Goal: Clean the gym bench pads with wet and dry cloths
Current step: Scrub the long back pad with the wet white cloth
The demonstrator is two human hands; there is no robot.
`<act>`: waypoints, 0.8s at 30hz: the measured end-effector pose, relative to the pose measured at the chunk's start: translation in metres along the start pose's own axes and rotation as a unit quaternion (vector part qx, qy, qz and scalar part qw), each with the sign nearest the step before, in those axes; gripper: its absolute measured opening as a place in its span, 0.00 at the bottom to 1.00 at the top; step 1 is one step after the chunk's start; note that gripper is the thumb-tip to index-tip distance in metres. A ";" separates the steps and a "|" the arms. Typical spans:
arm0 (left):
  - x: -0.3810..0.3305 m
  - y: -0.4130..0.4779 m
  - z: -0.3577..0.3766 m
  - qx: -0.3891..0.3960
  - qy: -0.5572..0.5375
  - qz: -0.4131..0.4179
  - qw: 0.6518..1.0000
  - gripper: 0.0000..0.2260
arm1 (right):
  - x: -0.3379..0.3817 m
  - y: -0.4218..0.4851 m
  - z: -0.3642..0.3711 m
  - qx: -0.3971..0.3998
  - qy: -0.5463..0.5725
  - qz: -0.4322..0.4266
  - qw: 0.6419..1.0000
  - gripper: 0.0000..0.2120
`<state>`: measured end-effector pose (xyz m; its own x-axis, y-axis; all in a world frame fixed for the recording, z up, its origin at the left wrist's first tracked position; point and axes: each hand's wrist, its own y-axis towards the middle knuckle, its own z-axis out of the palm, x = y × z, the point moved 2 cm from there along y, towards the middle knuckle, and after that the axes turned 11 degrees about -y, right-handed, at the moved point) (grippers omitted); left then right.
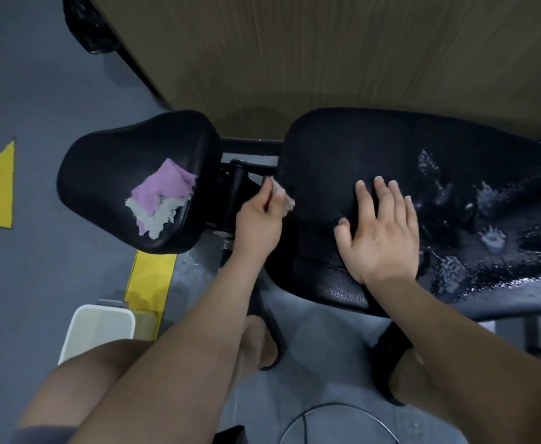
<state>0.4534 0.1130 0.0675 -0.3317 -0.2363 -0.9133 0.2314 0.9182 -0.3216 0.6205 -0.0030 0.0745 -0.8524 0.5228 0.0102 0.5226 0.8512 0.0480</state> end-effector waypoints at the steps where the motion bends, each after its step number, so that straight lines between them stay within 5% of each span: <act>1: -0.002 0.014 0.003 0.004 0.005 0.008 1.000 0.20 | 0.000 0.000 0.000 0.000 -0.001 0.000 1.000 0.33; 18: -0.023 0.076 0.010 0.093 0.034 0.021 0.995 0.08 | 0.003 0.008 -0.003 0.021 -0.010 -0.001 1.000 0.34; 24: -0.056 0.144 0.034 0.127 0.083 0.046 0.987 0.14 | 0.003 0.011 0.000 0.010 -0.011 -0.001 1.000 0.35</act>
<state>0.5366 0.2482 0.0641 -0.4400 -0.0808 -0.8944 0.4825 0.8187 -0.3113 0.6237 0.0082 0.0746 -0.8529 0.5220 -0.0116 0.5215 0.8527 0.0287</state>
